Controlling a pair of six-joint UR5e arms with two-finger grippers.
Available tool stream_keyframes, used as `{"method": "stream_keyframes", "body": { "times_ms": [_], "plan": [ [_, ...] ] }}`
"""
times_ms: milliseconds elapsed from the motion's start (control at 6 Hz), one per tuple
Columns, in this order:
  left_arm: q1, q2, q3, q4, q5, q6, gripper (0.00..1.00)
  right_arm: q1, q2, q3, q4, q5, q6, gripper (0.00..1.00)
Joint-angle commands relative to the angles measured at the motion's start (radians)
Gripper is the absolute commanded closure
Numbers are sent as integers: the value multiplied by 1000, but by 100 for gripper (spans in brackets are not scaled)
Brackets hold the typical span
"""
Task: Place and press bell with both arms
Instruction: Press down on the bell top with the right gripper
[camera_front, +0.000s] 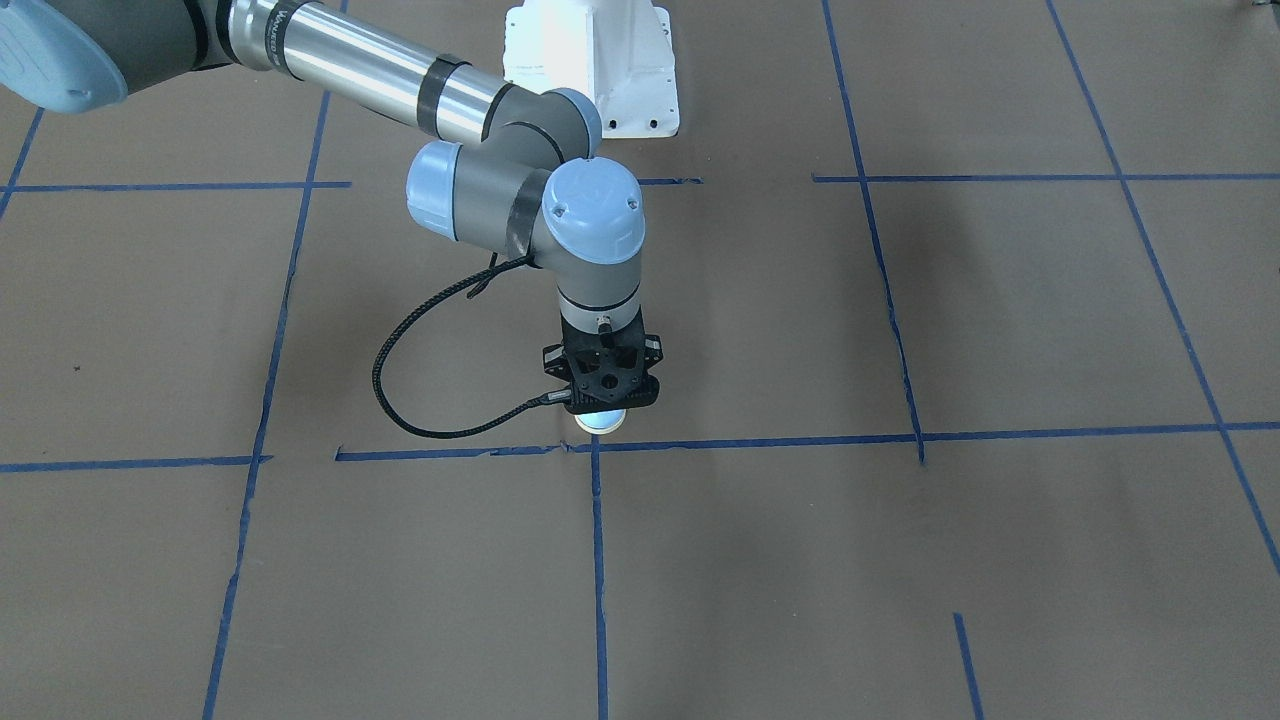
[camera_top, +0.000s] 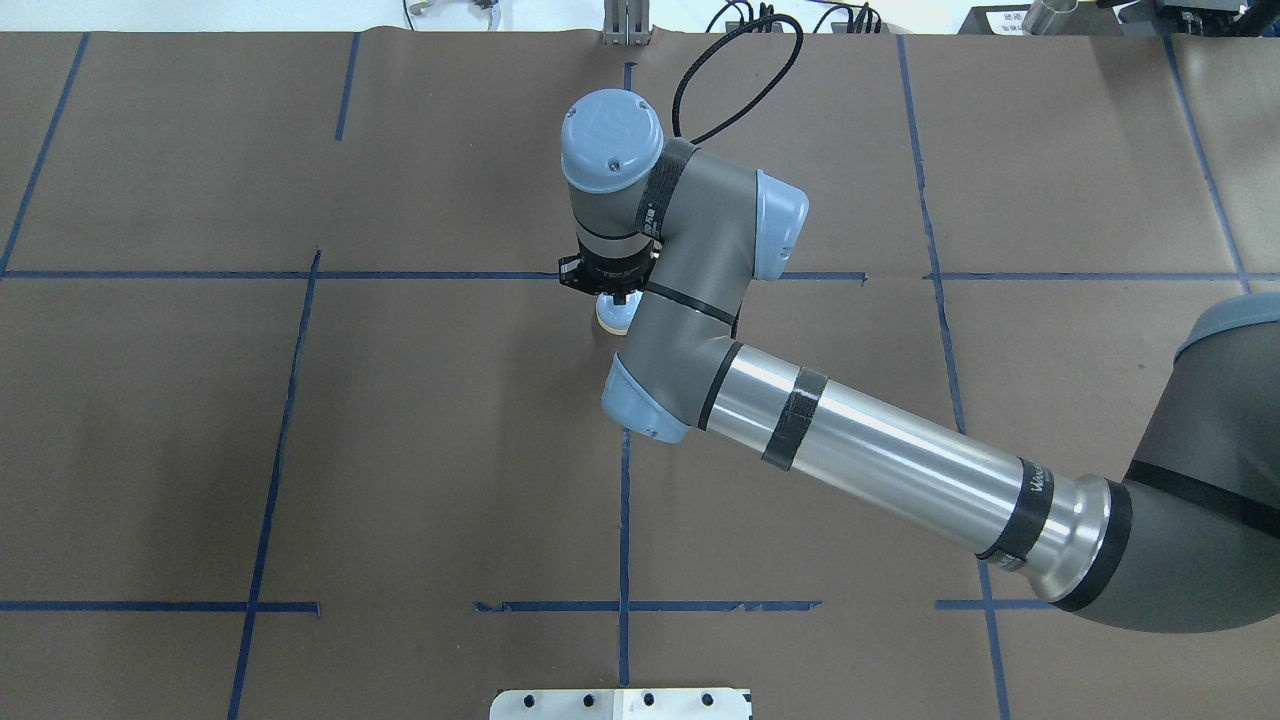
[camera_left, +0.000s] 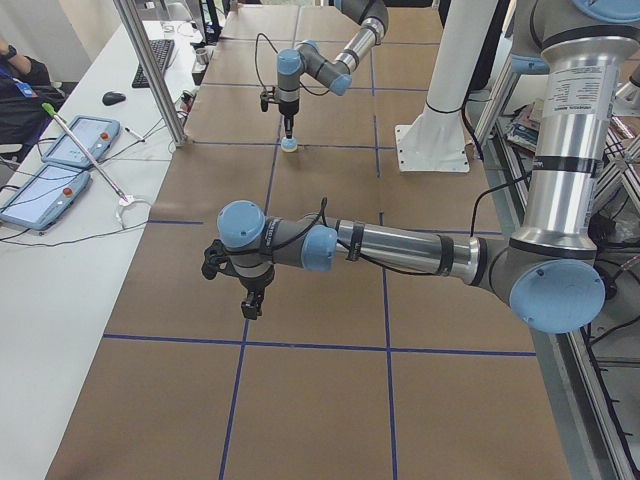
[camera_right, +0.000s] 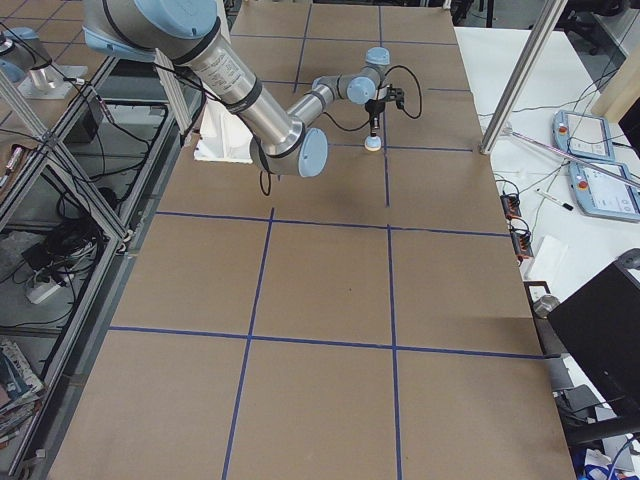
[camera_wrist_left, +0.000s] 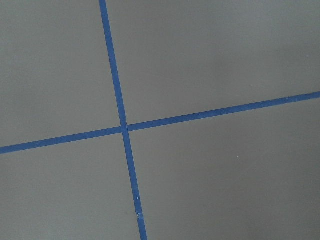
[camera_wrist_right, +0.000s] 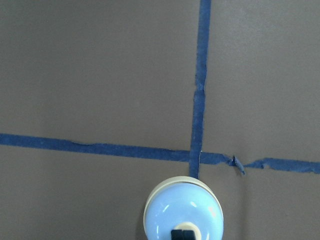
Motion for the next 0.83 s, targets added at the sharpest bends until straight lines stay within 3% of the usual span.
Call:
{"method": "stream_keyframes", "body": {
  "times_ms": [0, 667],
  "plan": [
    [0, 0, 0, 1, 0, 0, 0, -2, -1, -12, 0, 0, -2, 100],
    [0, 2, 2, 0, 0, 0, 0, 16, 42, -8, -2, 21, -5, 100]
  ]
}}
